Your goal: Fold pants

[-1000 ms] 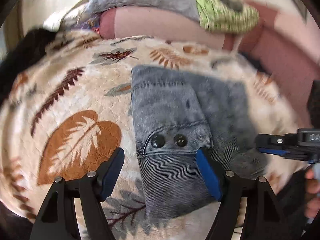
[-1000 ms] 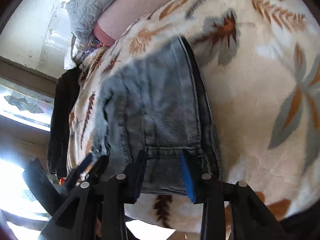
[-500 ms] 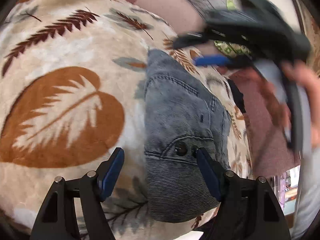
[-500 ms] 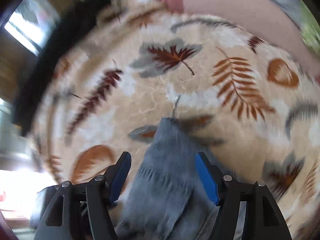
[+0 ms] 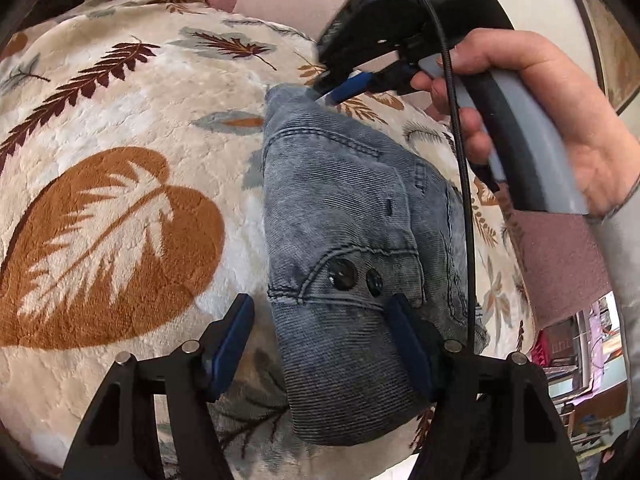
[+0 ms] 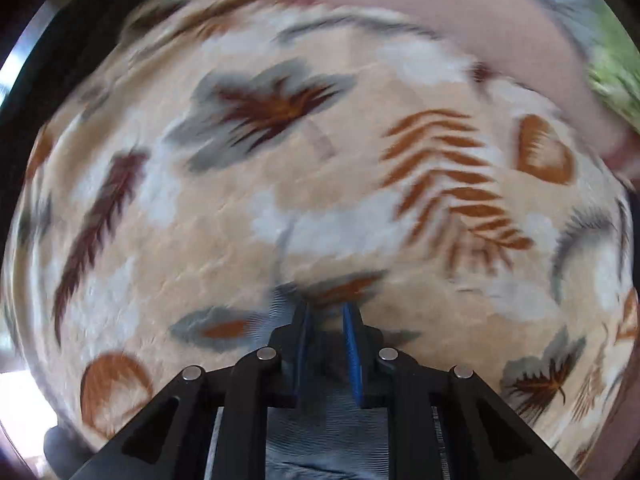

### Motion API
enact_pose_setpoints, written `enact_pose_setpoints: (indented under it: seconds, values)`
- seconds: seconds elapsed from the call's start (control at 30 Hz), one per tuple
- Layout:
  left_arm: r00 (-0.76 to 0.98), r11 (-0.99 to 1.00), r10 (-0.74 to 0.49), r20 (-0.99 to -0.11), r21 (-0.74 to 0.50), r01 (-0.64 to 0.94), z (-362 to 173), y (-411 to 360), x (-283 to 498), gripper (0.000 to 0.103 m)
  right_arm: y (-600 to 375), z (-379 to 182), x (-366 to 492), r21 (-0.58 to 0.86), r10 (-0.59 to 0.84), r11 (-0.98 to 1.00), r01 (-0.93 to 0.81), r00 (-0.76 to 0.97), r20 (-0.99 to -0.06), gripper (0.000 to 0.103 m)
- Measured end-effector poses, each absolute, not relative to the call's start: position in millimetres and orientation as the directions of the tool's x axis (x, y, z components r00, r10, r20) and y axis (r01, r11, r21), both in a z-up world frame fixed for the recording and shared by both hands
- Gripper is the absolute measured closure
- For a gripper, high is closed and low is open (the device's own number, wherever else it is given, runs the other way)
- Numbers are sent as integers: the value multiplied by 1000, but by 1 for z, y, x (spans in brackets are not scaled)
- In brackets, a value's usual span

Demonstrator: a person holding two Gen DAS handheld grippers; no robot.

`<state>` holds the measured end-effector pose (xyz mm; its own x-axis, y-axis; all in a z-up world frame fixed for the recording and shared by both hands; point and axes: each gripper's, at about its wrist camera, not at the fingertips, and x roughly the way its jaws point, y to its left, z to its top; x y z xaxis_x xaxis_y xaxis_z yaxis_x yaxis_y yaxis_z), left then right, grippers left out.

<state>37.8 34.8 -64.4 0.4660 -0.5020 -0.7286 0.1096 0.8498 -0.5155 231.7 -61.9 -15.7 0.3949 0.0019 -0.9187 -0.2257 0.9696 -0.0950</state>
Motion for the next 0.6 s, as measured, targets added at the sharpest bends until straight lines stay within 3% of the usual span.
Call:
enact_pose_setpoints:
  seconds: [0.23,0.33,0.37,0.47,0.6]
  values:
    - [478,849,-501,-722,-518,106,-65,32,33,33,-87,9,175,217,316,931,-294,348,-883,81]
    - [482,849,-499,-720,-518,105,-66,42,29,33,-100,-23,156,172,257,942,-290,288,-923,65]
    - [483,848,-500,-719,-519,105,-66,45,27,33,-113,-41,158,113,184,963,-247,287,-940,65]
    - [487,848,-501,-715,-518,112,-67,51,17,33,-128,-32,151,210,263,959,-192,316,-912,66]
    - [490,850,-497,-716,-515,111,-69,51,14,33,-102,0,145,220,315,935,-280,363,-877,62]
